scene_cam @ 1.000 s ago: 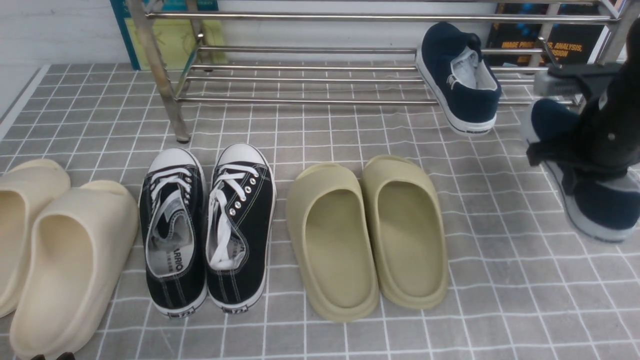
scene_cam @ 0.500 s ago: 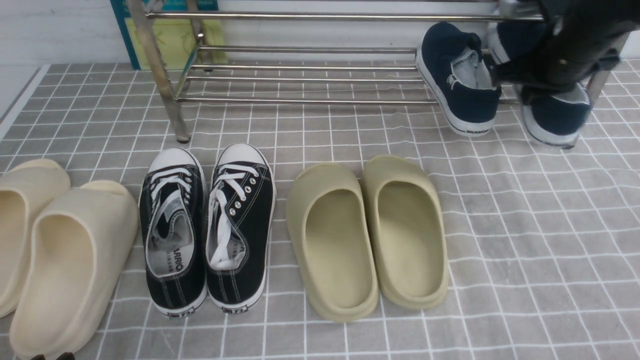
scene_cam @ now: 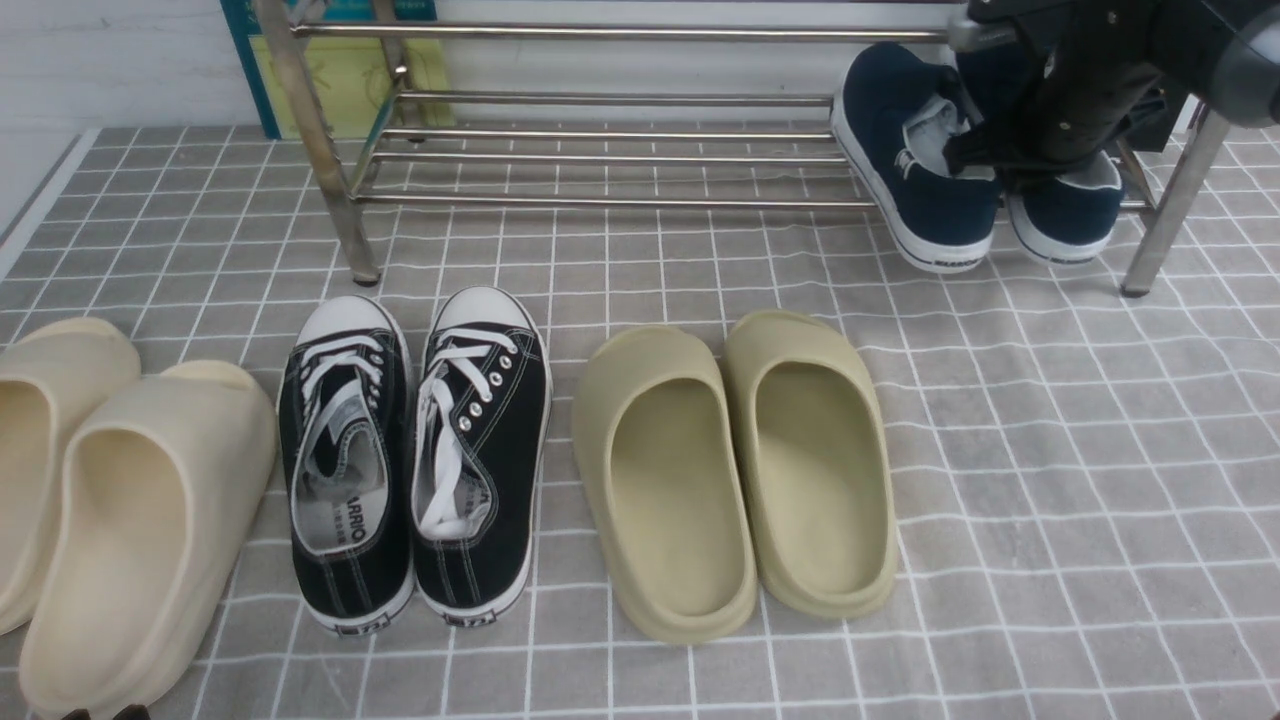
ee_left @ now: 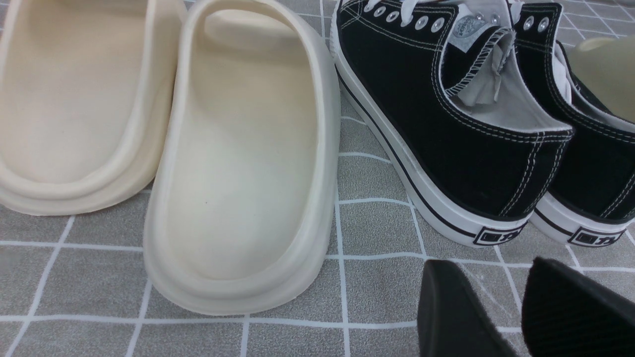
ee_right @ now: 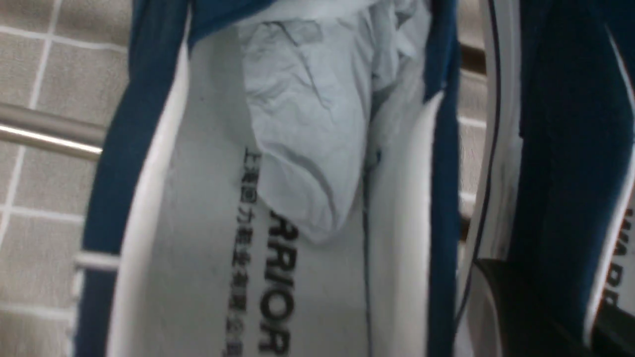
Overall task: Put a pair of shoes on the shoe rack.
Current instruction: Use the right arm to put a shoe into the shoe rack
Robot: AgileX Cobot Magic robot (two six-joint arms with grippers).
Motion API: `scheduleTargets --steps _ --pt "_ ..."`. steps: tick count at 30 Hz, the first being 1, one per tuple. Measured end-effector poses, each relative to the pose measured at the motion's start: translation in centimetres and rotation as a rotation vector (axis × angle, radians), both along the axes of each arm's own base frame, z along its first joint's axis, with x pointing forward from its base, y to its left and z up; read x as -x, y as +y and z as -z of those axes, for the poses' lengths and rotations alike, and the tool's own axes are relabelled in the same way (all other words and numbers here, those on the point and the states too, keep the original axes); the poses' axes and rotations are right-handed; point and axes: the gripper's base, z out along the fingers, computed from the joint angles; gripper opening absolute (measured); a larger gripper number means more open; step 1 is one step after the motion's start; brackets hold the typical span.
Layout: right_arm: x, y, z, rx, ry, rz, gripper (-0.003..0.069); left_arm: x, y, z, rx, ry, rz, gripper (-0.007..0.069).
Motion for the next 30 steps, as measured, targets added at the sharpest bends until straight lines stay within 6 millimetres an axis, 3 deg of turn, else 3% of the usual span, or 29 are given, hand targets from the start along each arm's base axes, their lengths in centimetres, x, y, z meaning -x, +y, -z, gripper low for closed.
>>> scheduleTargets --steps 5,10,12,16,19,22,23,25,27,30 --pt "-0.6 -0.7 0.0 -0.026 -0.051 0.016 0.0103 0.0 0.0 0.0 0.000 0.000 0.000 0.0239" --pt "-0.9 -1.5 -0.2 -0.042 -0.081 0.067 0.0298 0.0 0.0 0.0 0.000 0.000 0.000 0.0239" --pt "-0.9 -1.7 -0.3 -0.044 -0.083 0.077 0.0426 0.0 0.0 0.0 0.000 0.000 0.000 0.0239" --pt "-0.8 -1.7 -0.1 -0.043 -0.062 0.082 0.0493 0.0 0.0 0.0 0.000 0.000 0.000 0.0238" --pt "-0.5 -1.7 0.0 -0.045 -0.029 0.087 0.0449 0.0 0.0 0.0 0.000 0.000 0.000 0.0237" --pt "-0.3 -1.6 0.1 -0.055 -0.001 0.088 0.0344 0.0 0.0 0.0 0.000 0.000 0.000 0.0239" --pt "-0.2 -1.5 0.0 -0.059 0.014 0.085 0.0218 0.0 0.0 0.0 0.000 0.000 0.000 0.0239" --pt "-0.1 -1.5 0.0 -0.062 0.019 0.085 0.0071 0.0 0.0 0.0 0.000 0.000 0.000 0.0239" --pt "-0.1 -1.5 -0.2 -0.061 0.016 0.089 0.0028 0.0 0.0 0.0 0.000 0.000 0.000 0.0239" --pt "-0.1 -1.6 -0.2 -0.063 0.010 0.093 0.0029 0.0 0.0 0.0 0.000 0.000 0.000 0.0239"
